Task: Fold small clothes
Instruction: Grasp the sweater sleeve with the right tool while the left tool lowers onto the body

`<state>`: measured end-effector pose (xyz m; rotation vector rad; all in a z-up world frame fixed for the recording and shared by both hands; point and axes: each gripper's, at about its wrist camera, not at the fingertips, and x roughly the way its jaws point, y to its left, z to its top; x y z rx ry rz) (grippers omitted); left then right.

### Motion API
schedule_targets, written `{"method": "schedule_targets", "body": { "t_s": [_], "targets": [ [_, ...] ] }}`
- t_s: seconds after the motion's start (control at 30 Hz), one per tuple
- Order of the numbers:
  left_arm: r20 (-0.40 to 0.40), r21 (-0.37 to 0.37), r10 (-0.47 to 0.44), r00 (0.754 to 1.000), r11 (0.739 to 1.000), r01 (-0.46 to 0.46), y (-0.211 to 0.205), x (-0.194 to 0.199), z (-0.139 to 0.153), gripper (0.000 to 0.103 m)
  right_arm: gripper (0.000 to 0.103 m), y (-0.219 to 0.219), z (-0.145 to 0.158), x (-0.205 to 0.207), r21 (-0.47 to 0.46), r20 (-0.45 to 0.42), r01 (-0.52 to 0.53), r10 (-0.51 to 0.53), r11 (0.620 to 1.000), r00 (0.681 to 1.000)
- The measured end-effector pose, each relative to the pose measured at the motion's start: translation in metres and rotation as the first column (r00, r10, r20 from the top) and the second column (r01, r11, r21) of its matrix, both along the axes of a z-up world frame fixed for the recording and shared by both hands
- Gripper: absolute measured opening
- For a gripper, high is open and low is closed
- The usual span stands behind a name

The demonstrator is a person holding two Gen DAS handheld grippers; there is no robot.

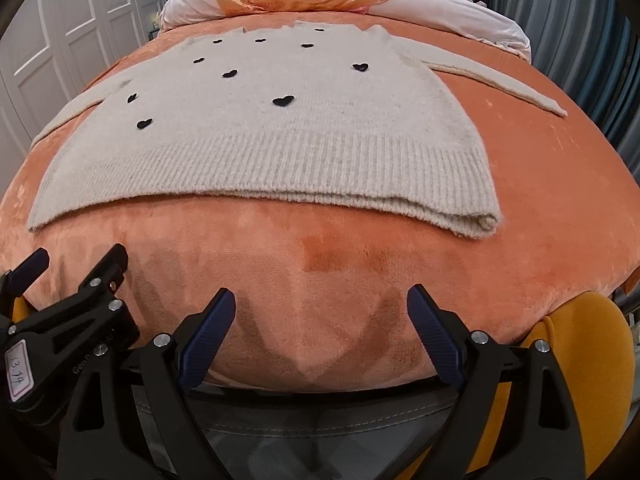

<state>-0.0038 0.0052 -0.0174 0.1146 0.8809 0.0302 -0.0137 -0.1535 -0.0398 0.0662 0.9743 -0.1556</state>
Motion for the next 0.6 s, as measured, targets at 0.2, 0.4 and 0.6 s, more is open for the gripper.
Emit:
{"method": "schedule_targets", "body": {
  "t_s": [0.2, 0.4, 0.6],
  "targets": [
    [0.016, -0.036, -0.008, 1.000, 0.999, 0.009, 0.000, 0.006, 0.008, 0.097, 0.085, -0.007, 0.005, 0.006, 0.053, 0.032, -0.027, 0.025, 0.998, 0.999],
    [0.073, -0.044, -0.051, 0.996, 0.998, 0.054, -0.001, 0.030, 0.037, 0.097, 0.086, -0.047, 0.041, 0.033, -0.061, 0.158, -0.039, 0.048, 0.997, 0.986],
    [0.091, -0.092, -0.027, 0.995, 0.995, 0.035, 0.003, 0.086, 0.063, 0.097, 0.088, -0.185, 0.060, 0.104, 0.063, 0.180, 0.140, -0.149, 0.988, 0.972]
  ]
}}
